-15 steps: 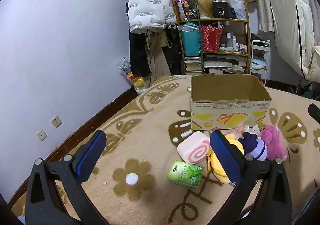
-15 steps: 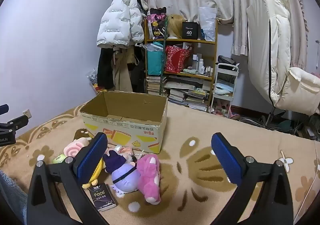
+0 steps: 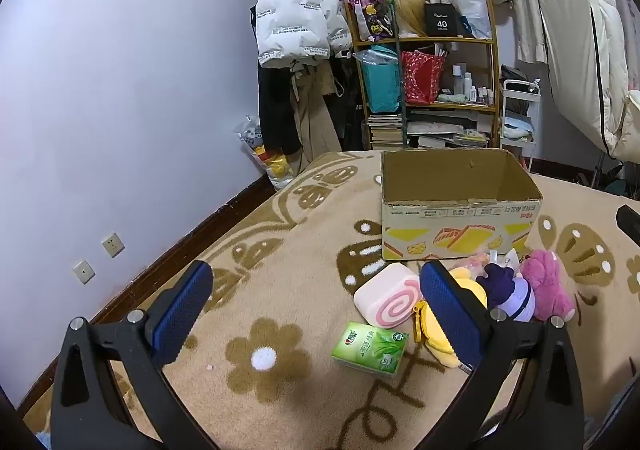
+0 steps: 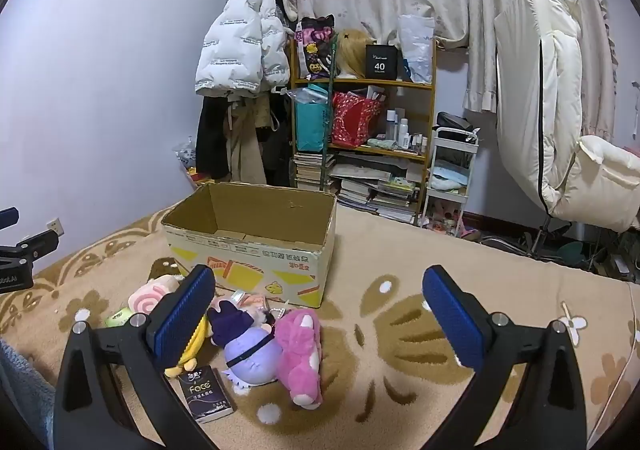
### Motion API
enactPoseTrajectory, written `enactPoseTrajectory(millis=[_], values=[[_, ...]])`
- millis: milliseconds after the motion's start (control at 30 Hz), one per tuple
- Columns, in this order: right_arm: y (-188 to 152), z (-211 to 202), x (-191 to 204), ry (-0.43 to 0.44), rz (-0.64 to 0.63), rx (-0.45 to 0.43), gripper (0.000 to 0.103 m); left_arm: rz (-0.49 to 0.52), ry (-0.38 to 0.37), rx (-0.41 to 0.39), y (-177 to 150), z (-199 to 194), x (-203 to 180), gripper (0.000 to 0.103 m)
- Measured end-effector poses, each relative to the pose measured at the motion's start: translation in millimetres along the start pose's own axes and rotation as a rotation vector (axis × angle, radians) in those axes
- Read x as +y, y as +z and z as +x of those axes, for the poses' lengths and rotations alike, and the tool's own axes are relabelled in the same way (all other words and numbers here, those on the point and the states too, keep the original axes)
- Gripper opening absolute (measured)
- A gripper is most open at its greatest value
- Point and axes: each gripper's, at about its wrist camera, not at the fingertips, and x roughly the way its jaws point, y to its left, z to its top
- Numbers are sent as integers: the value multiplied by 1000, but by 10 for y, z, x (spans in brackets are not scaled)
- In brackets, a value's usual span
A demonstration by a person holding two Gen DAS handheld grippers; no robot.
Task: Organize soft objects
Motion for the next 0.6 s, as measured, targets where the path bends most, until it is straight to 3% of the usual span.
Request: enactPoseTrajectory(millis=[600], values=[[-6, 17, -9, 1, 1, 0, 103, 1, 3, 1, -19, 22, -26, 102]])
